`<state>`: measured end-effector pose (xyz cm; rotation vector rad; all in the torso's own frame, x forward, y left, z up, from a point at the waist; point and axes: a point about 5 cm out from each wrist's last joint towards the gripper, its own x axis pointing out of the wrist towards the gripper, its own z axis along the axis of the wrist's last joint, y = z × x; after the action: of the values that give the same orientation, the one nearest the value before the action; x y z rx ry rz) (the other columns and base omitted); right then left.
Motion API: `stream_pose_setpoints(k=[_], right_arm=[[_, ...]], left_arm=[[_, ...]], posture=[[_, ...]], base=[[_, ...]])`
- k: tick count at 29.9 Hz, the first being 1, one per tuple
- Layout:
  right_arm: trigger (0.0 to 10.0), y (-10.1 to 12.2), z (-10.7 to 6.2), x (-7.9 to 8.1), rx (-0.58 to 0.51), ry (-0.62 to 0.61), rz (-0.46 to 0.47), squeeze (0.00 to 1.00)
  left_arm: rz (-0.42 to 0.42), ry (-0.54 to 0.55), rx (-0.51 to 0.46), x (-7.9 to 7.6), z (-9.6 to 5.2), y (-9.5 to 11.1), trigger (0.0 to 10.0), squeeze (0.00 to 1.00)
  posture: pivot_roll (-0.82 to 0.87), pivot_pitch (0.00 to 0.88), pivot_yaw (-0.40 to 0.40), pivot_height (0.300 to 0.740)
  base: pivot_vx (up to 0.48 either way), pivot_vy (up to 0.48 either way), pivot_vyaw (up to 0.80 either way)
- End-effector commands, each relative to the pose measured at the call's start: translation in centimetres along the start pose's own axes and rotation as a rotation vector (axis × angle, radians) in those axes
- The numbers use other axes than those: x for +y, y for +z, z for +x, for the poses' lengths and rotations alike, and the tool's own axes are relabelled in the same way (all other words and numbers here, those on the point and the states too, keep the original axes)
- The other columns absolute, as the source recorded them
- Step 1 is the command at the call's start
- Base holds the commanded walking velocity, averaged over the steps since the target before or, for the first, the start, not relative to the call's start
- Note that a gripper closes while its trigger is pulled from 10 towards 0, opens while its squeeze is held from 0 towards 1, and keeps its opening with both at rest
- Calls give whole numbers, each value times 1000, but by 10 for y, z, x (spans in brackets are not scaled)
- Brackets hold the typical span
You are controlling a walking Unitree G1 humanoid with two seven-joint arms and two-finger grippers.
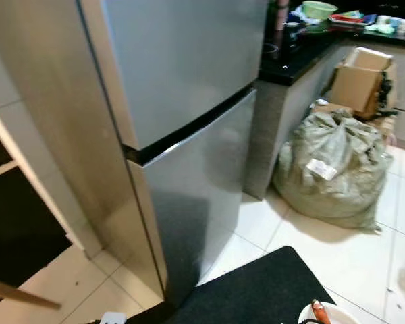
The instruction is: Restocking fridge
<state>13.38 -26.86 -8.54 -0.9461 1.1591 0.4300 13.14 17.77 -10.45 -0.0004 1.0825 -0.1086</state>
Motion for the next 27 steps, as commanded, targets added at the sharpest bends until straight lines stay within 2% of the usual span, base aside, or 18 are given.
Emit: stream_pose_setpoints(k=[1,8,11,13,21,27], right_arm=[[10000,1,0,-3,-2,-11,-9,0],[10000,-5,-1,-14,40,-107,-41,0],[10000,-5,-1,-17,42,-133,-61,0],[10000,-4,-1,-20,38,-154,-43,0],[10000,-5,-1,-18,47,-156,-25,0],[10000,-8,-2,-15,58,-152,-15,0]], left_arm=[[-10,4,47,0,-2,-12,10000,0],[-13,9,43,0,-2,-12,10000,0],[-13,8,43,0,-2,-12,10000,0],[-5,-6,38,-1,-2,-12,10000,0],[-18,-8,31,-2,-2,-11,10000,0],[-41,23,-5,6,-2,-4,10000,0]], posture=[[-108,42,-55,740],[-106,44,-56,740],[-105,45,-56,740],[-105,45,-56,740],[-105,45,-56,740],[-104,46,-54,740]], base=[[0,0,781],[0,0,789],[0,0,0],[0,0,0],[0,-471,0],[0,0,0]])
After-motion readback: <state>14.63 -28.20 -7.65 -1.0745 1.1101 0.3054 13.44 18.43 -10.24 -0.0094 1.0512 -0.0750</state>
